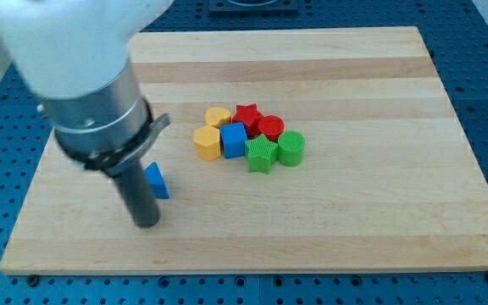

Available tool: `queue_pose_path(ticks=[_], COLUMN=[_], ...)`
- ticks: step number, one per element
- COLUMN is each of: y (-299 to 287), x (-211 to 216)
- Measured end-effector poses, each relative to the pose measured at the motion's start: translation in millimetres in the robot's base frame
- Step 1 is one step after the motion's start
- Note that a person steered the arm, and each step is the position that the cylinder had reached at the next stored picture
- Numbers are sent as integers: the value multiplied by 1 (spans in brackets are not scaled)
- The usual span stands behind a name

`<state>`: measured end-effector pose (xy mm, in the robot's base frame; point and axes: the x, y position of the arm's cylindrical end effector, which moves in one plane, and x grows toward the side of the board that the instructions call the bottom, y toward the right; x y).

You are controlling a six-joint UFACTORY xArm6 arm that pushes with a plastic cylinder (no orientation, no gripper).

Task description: Slide the blue triangle a bit right side

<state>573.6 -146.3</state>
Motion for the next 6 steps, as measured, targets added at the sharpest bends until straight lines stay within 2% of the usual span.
queue_pose_path(ticks=[1, 2, 4, 5, 6], y=[-51, -80, -81, -66, -23], x=[21, 11, -47, -68, -70])
